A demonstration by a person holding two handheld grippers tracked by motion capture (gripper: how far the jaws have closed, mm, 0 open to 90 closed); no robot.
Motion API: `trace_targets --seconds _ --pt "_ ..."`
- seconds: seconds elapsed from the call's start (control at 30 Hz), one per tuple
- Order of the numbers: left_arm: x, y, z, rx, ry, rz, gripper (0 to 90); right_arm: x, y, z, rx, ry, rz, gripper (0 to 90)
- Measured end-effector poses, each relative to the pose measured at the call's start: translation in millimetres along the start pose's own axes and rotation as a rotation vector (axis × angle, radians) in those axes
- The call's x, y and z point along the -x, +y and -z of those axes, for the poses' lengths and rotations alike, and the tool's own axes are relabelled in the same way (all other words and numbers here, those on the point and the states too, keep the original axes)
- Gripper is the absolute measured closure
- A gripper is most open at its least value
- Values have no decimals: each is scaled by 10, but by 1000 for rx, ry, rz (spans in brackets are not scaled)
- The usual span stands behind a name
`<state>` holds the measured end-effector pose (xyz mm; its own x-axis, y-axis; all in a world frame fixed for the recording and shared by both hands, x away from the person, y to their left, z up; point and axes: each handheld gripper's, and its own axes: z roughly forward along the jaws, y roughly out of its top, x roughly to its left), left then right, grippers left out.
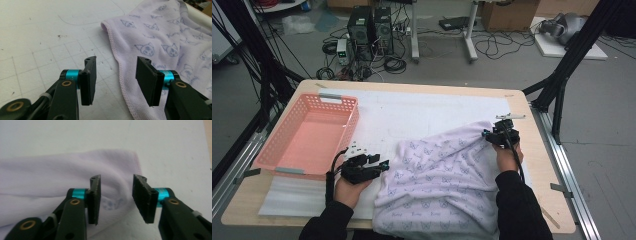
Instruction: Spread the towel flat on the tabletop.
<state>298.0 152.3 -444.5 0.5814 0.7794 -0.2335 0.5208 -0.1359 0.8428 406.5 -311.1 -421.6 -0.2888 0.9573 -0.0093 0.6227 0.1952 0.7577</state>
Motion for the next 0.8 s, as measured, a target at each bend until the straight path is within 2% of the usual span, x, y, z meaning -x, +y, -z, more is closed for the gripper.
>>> trace_targets --seconds 0.03,0.1,0.17,0.3,0.4,0.43,0.5,0.57,0.63,0.67,0.7,0.73,0.8 --pt "1 0 0 1 2 6 513 -33 14 45 18 6 14 532" --pt "-1 1 -4 3 4 9 514 -110 42 116 47 72 30 513" --pt "-4 4 -4 7 4 12 513 -231 57 156 51 110 76 506" --pt "-14 10 5 13 1 20 505 -479 30 169 41 210 155 504" --pt "-18 9 1 7 3 19 504 -659 -62 157 31 305 178 502" --pt "-15 8 -5 8 3 24 504 -718 -97 140 21 320 198 500" --pt "-14 9 -13 7 0 24 504 -819 -164 102 -2 330 231 501" --pt "-12 11 -15 6 2 25 504 -871 -220 48 -24 339 239 524" --pt "-14 14 -16 7 3 25 504 -901 -250 24 -37 320 272 617" --pt "-17 16 -19 8 3 26 504 -904 -254 38 -33 316 292 728" --pt "-21 18 -23 6 2 26 504 -900 -254 55 -38 311 311 796" --pt "-21 21 -34 10 5 29 505 -893 -256 75 -44 312 325 829" --pt "-20 38 -54 10 4 29 507 -879 -272 123 -50 316 358 836"
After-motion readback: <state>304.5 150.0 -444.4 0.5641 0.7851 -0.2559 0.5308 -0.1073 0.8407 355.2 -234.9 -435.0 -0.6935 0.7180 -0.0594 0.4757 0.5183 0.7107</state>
